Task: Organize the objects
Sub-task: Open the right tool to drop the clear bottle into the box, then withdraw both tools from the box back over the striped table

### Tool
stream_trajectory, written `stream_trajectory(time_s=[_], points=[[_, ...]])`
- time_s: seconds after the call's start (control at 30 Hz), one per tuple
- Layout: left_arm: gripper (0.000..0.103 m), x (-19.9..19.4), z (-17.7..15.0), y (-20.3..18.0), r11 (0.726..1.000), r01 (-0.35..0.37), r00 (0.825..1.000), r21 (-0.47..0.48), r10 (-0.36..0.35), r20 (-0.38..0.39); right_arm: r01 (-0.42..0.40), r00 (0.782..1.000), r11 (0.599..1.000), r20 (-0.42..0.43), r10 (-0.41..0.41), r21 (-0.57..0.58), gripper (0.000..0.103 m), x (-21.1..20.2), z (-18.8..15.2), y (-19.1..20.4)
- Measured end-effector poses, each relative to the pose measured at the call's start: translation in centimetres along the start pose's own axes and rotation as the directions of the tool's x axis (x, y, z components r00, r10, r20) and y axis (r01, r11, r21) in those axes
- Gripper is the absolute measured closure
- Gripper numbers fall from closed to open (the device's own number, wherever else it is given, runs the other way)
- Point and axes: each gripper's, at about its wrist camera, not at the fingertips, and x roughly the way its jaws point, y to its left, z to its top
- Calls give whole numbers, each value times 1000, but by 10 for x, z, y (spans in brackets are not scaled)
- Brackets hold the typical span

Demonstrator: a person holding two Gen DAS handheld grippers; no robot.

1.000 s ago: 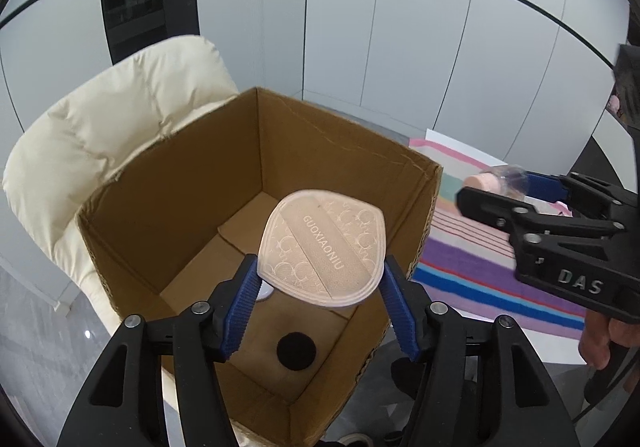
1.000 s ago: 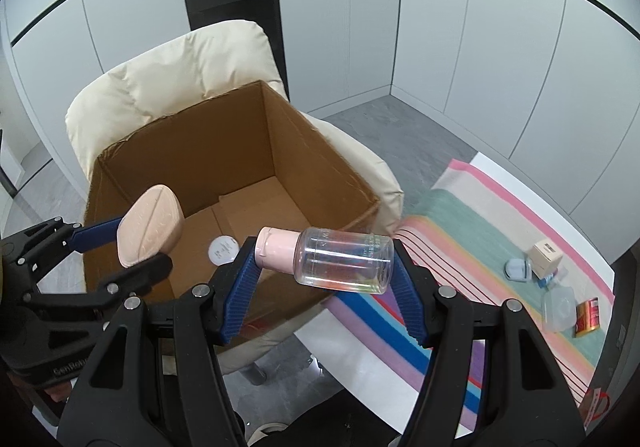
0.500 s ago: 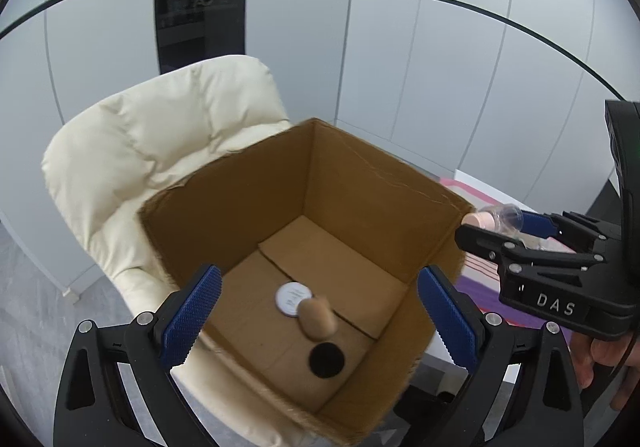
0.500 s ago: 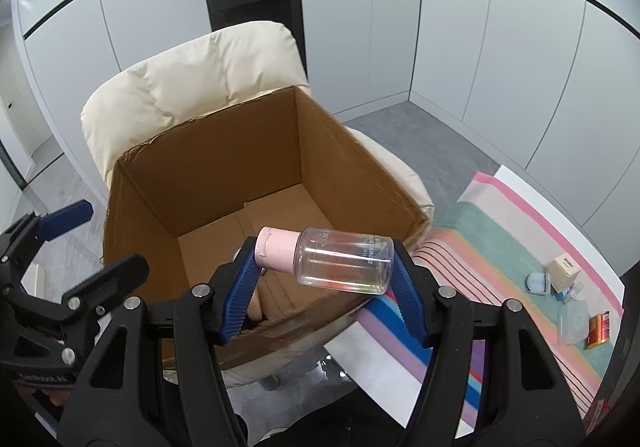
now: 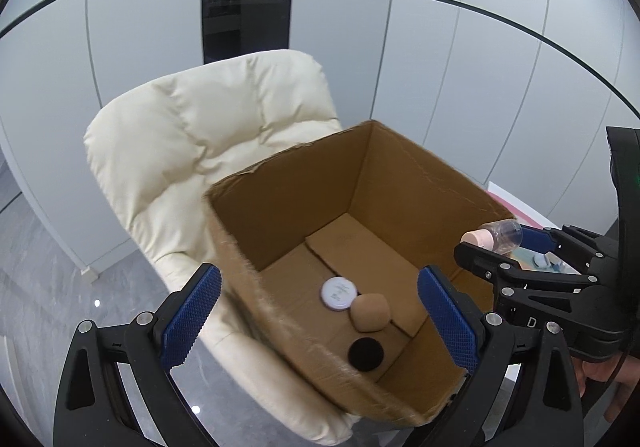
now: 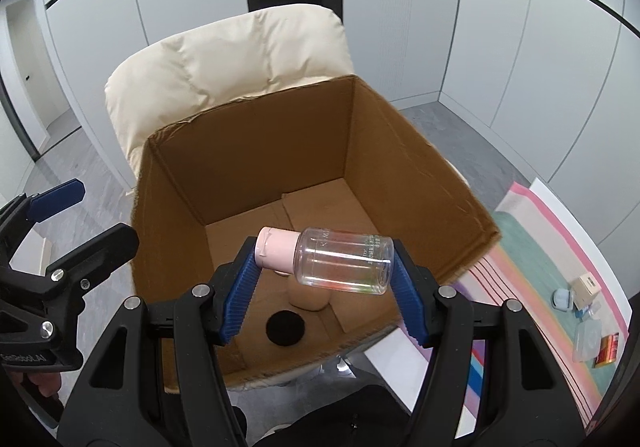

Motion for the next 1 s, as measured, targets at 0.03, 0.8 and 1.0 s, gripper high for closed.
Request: stream_trajectory(time_s=[0.03, 0.8, 1.0], points=[[3, 0, 0, 4, 1000, -3, 1000, -7, 3, -1, -3, 1000, 1000, -1, 3, -8, 37, 2, 1, 4], [3, 2, 2, 13, 999, -26, 1000, -29, 26, -9, 39, 999, 999, 14, -39, 11, 1, 3, 6, 0], [3, 6, 6, -1, 1000, -23, 1000, 6, 23, 3, 41, 999, 999, 16, -42, 25, 0, -4, 0, -16]])
